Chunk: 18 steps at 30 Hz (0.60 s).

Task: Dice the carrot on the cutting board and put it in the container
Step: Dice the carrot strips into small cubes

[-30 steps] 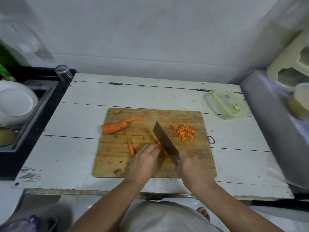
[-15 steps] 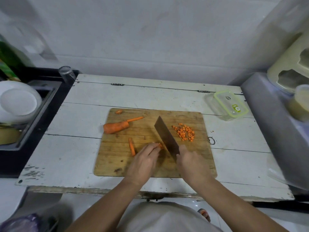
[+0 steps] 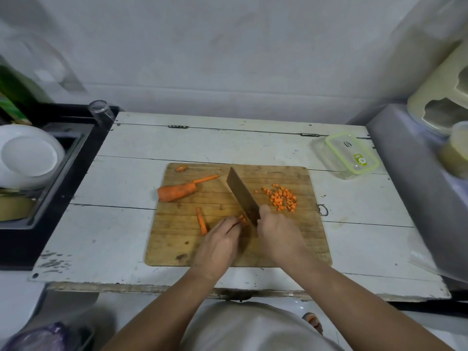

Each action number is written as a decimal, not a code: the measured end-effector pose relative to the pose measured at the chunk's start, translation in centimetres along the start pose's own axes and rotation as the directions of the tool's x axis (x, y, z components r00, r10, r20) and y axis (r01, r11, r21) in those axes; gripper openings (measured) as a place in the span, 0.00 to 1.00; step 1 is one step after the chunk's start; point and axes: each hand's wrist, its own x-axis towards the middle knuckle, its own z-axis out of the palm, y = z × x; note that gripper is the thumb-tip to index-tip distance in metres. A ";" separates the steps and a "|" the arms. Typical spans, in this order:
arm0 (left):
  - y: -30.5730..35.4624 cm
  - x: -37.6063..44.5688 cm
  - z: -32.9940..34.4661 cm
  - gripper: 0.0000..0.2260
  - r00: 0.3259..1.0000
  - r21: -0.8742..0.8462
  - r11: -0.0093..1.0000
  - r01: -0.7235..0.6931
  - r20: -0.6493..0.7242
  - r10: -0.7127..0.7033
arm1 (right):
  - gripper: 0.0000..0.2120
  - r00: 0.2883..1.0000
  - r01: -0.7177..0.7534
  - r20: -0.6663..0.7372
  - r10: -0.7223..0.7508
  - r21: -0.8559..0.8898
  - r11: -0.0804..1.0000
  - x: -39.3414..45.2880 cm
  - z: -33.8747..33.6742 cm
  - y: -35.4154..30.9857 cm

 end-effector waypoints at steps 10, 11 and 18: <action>-0.4 0.0 0.4 0.15 0.999 0.015 1.000 -0.019 -0.043 0.020 | 0.14 0.995 0.001 0.094 0.020 -0.227 0.974 -4.5 0.4 -0.4; -0.5 0.0 0.4 0.17 0.999 0.014 1.000 -0.020 -0.039 0.020 | 0.16 0.994 0.006 0.106 0.021 -0.253 0.968 -4.3 0.4 -0.8; -0.3 0.0 0.4 0.15 0.999 -0.005 1.000 -0.016 -0.051 0.016 | 0.05 0.999 -0.033 0.040 0.030 0.066 0.997 -0.2 0.3 -0.5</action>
